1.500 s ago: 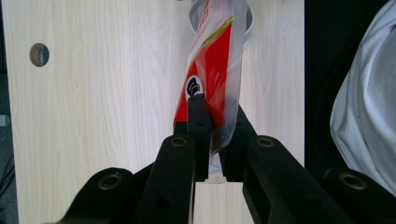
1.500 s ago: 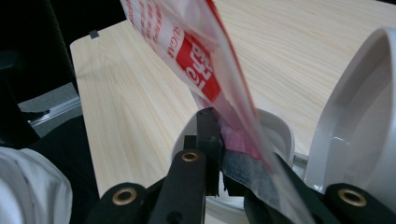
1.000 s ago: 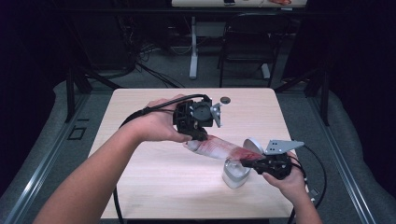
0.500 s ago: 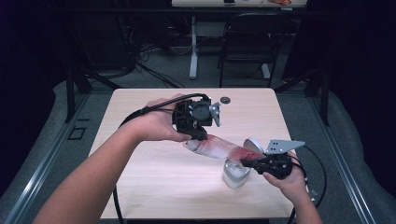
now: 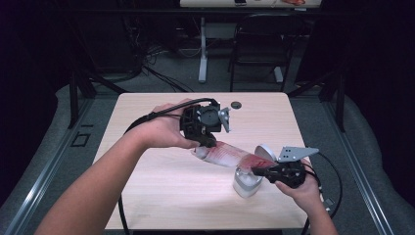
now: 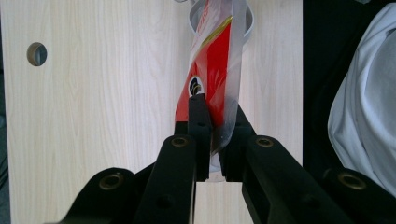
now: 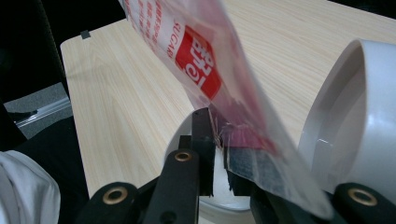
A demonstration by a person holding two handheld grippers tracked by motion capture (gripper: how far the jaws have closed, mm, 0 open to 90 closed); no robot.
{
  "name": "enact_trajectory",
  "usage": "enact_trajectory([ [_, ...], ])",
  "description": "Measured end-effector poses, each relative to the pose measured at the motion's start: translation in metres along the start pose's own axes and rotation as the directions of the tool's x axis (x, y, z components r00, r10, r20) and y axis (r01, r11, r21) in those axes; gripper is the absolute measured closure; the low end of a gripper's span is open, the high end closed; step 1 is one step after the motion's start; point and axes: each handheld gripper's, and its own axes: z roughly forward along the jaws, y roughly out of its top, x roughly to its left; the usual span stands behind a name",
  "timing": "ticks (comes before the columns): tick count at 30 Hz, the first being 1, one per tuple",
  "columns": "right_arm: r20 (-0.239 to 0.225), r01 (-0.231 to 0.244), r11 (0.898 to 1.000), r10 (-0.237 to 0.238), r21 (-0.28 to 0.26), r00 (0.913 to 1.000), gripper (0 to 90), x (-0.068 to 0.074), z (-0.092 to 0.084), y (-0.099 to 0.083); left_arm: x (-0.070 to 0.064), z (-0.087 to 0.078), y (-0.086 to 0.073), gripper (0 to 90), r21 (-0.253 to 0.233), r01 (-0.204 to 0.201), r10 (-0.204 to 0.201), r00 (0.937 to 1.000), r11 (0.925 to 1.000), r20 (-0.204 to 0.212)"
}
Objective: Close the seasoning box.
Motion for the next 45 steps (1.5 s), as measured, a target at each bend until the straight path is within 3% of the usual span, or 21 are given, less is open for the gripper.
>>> enact_trajectory([
  [45, -0.012, -0.001, 1.0, 0.002, 0.011, 0.9999, 87.5, 0.0006, 0.0005, -0.0004, 0.0018, 0.0011, -0.0022, 84.9, 0.0, 0.002, -0.002, 1.0, 1.0, 0.003],
])
